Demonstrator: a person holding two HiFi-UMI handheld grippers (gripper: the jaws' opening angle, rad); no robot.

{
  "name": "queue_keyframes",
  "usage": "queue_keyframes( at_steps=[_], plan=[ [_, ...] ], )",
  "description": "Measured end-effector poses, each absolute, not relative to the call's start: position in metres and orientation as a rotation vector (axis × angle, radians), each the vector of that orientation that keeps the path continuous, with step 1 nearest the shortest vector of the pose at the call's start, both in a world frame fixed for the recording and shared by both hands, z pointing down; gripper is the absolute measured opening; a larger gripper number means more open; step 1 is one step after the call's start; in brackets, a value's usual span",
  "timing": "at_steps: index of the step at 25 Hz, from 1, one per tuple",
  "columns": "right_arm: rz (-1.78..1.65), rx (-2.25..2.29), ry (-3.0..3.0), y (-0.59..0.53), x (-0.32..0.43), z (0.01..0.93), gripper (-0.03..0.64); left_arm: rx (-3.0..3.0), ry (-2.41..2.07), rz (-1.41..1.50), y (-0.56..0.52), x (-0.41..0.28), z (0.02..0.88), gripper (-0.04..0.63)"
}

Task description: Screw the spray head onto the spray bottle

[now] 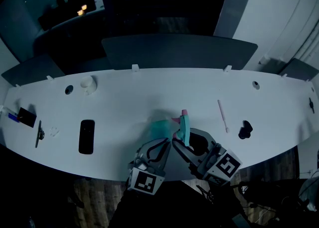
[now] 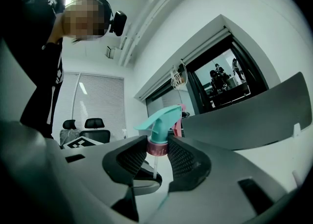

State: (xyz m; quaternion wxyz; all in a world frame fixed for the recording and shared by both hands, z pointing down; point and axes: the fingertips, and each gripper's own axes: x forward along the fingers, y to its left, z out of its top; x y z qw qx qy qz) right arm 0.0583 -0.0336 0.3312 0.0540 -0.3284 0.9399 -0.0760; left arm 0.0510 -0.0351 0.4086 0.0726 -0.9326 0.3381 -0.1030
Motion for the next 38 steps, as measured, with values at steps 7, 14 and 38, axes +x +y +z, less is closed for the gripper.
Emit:
queue_keyframes(
  at_steps=[7,14,38],
  plan=[
    [-0.206,-1.121,2.692,-0.047,0.079,0.314,0.123,-2.936,1.114,-0.091,-0.039,0.044,0.39,0.054],
    [-0.139,-1.207,2.634,-0.059,0.105,0.305,0.123,-2.804,1.166,-0.262,-0.048,0.012,0.407,0.051],
    [-0.224,-1.237,2.674,-0.065,0.115,0.324,0.123,-1.813,-0.018,-1.093,-0.058,0.028,0.472,0.003]
  ],
)
